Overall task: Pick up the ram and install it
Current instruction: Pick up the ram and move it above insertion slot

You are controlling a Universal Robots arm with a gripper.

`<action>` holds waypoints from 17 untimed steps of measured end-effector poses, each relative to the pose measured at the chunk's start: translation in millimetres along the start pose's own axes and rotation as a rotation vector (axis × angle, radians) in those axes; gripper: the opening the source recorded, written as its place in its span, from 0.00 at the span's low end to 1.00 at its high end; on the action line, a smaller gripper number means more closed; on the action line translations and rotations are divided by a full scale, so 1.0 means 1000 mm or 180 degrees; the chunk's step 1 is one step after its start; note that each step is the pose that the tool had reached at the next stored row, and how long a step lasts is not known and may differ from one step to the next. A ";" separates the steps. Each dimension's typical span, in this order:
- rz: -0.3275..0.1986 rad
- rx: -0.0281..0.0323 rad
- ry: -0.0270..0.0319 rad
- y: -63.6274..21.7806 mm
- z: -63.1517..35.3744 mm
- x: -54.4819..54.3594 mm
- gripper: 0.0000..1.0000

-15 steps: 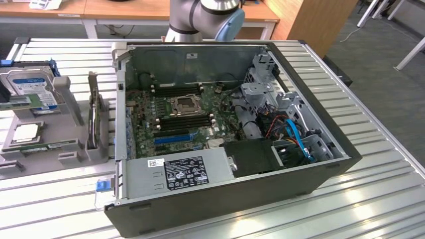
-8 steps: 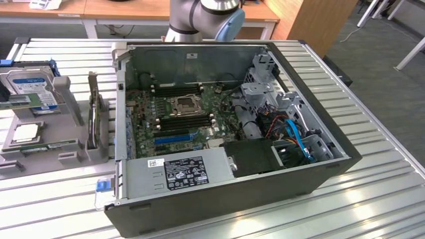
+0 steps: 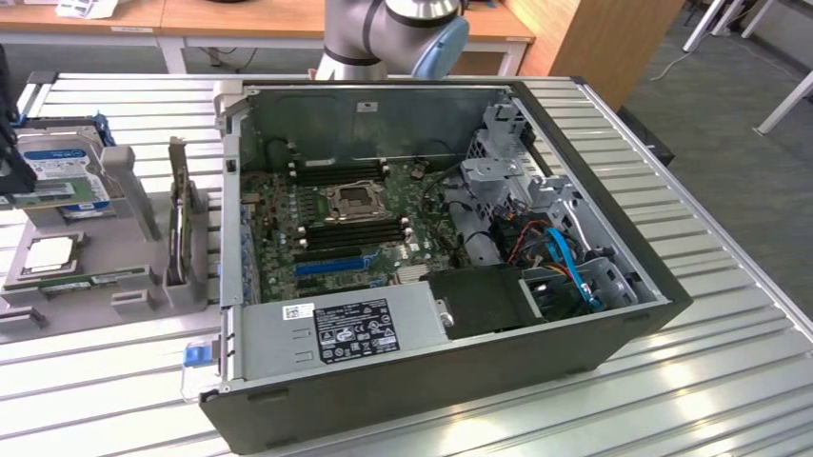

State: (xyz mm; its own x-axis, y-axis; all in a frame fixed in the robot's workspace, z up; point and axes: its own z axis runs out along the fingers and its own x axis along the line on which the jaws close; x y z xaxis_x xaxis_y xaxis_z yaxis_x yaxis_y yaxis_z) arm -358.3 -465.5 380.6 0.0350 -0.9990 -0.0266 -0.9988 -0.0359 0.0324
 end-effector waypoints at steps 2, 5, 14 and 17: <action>0.0000 -0.0002 0.0000 -0.0014 -0.0001 0.000 0.12; 0.0000 -0.0002 0.0000 -0.0014 0.0000 0.000 0.12; 0.0000 -0.0002 0.0000 -0.0010 -0.0152 0.000 0.12; 0.0000 -0.0001 -0.0001 -0.0010 -0.0158 0.000 0.12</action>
State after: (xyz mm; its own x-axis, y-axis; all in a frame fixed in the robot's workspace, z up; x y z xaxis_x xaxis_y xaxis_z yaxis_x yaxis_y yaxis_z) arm -356.8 -465.5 396.3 0.0350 -0.9990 -0.0268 -0.9988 -0.0359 0.0329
